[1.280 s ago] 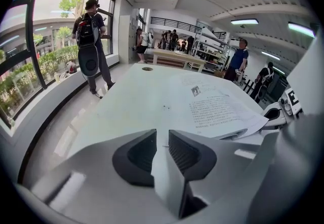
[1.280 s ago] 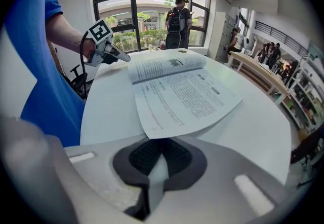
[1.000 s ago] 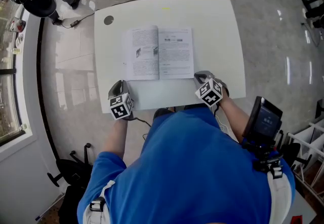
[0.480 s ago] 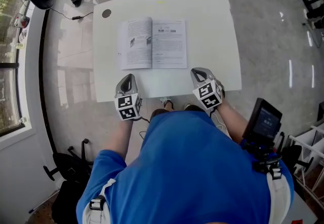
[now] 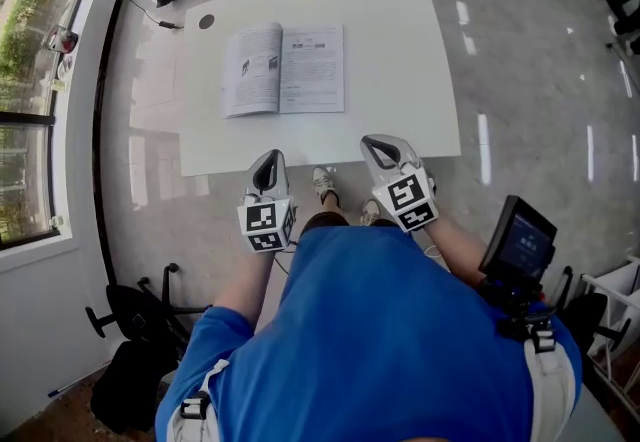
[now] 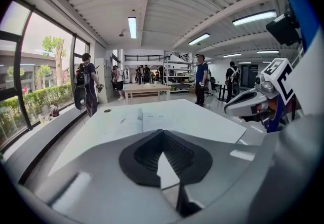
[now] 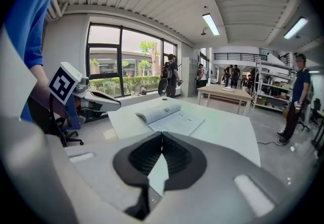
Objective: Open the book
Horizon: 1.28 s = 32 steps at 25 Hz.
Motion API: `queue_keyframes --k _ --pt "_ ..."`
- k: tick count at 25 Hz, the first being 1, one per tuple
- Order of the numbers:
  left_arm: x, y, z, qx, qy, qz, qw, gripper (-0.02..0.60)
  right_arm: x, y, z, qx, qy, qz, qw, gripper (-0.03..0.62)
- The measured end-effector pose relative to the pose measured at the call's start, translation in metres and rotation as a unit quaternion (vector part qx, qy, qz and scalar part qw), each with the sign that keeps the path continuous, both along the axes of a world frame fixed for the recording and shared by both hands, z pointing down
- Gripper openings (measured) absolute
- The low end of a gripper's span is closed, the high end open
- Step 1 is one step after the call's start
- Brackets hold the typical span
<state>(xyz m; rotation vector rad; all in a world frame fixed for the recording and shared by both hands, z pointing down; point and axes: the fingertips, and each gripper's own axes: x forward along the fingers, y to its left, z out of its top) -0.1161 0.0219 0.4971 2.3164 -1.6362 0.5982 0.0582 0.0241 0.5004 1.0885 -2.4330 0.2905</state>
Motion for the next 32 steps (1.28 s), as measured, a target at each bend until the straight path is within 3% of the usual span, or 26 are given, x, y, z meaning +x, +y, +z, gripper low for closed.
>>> queue_keyframes --k 8,19,32 --pt "0.038 0.050 -0.034 0.060 -0.021 0.055 0.9965 0.008 0.000 0.049 -0.029 0.029 -0.027 0.004 0.999 0.005" --pt "0.085 0.032 -0.057 0.117 0.001 0.123 0.9854 0.007 0.007 0.036 -0.054 0.064 -0.030 0.038 0.997 0.005" --pt "0.039 0.063 -0.075 0.127 0.022 0.139 0.9818 0.007 -0.038 0.066 -0.080 0.082 -0.019 0.066 0.994 0.003"
